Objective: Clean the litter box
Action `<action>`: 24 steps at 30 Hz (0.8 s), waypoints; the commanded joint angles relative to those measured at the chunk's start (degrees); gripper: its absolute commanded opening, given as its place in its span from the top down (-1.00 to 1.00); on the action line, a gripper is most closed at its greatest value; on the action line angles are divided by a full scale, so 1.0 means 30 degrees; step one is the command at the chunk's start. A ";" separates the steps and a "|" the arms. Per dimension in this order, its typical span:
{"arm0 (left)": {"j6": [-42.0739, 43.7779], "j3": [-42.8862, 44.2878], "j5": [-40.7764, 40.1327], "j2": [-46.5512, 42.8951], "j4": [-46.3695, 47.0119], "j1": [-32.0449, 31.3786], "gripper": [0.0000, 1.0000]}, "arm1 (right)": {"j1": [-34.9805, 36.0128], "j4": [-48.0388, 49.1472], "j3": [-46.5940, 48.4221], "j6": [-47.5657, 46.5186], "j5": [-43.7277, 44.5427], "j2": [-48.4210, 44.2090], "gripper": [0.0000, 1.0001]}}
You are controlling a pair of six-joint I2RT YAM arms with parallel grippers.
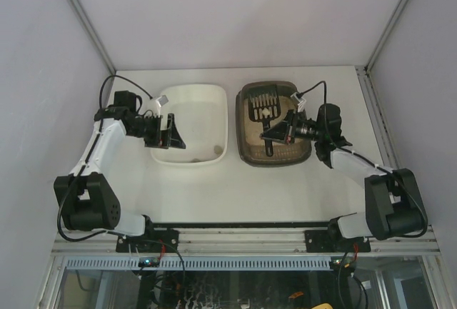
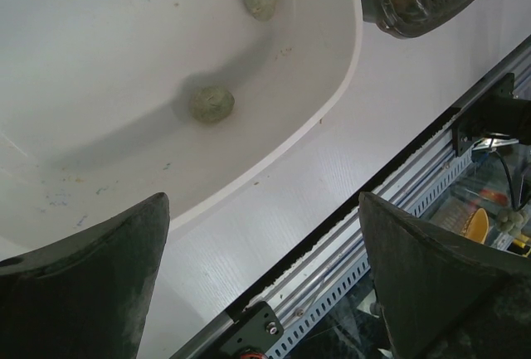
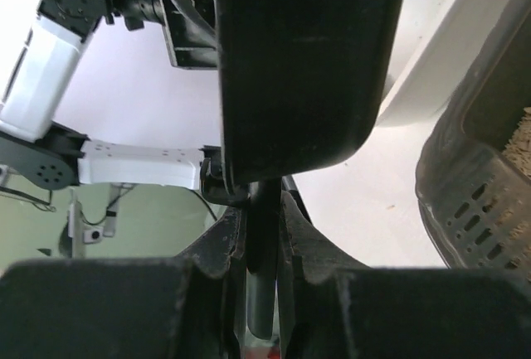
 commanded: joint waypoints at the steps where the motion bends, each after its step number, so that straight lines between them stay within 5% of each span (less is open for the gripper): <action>1: 0.0426 -0.0472 0.0418 0.0127 -0.0021 -0.0094 -0.98 | -0.0470 -0.4055 0.0411 -0.3945 -0.0067 -0.0696 1.00; 10: 0.0360 -0.0198 -0.0198 -0.0126 -0.0032 -0.0095 -0.99 | 0.1736 -0.2631 0.1223 -0.2728 0.1023 -0.0471 1.00; 14: -0.0485 0.1084 -0.5538 -0.1108 0.0878 0.0122 -0.99 | 0.3819 -0.6880 0.4016 -0.4793 0.3772 0.0757 1.00; 24: -0.0361 0.3775 -0.7998 -0.2805 0.0542 0.3115 -0.99 | 0.8364 -2.1328 1.5931 -0.9251 1.3691 0.7075 1.00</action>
